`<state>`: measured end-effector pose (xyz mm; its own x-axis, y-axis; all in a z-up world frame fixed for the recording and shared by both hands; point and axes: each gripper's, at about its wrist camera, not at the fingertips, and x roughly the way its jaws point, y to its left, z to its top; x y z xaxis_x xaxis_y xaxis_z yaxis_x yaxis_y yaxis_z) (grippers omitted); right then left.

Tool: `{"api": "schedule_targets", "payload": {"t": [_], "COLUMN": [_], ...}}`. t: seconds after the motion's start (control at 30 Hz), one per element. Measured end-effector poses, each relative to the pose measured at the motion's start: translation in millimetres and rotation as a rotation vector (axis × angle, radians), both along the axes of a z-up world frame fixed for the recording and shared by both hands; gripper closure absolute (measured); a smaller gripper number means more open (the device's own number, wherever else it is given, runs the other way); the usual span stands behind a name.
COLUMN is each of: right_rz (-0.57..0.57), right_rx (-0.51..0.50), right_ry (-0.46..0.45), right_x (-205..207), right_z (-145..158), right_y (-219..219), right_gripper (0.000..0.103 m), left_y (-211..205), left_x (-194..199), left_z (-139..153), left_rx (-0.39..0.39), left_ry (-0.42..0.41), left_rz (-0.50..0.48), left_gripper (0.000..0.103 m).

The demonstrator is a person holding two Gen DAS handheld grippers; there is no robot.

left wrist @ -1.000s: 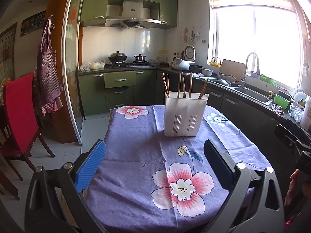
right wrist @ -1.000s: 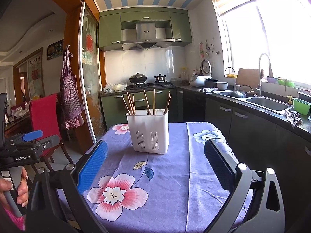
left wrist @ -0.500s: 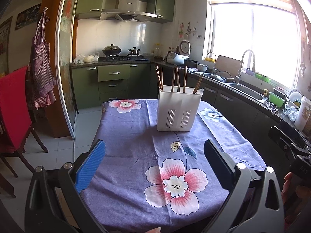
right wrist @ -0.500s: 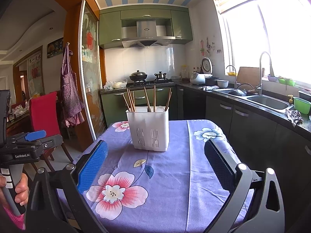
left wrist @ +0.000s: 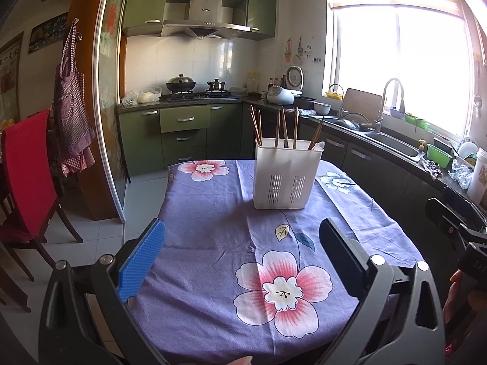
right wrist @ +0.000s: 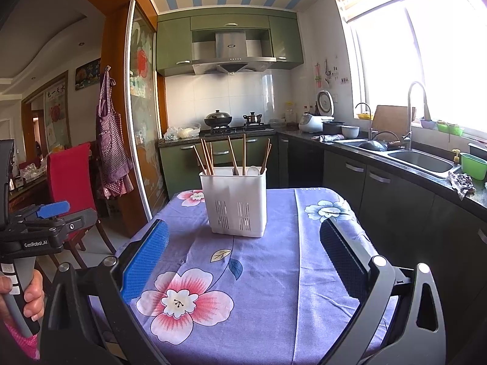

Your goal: Organize utensils

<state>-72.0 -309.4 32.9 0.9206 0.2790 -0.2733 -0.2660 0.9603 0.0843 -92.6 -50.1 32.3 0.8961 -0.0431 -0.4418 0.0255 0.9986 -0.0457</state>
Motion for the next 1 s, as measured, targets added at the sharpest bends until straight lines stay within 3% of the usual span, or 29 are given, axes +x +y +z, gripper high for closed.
{"api": "schedule_targets", "payload": {"t": [1.0], "right_rz": [0.01], "right_rx": [-0.001], "right_ry": [0.005], "right_x": [-0.3], "right_z": [-1.8], "right_y": [1.5], "right_gripper": [0.005], "left_y": [1.1], "left_x": [-0.3], "left_z": [1.1], "left_rx": [-0.005], "left_ry": [0.007], "left_rz": [0.001], "left_gripper": [0.007]}}
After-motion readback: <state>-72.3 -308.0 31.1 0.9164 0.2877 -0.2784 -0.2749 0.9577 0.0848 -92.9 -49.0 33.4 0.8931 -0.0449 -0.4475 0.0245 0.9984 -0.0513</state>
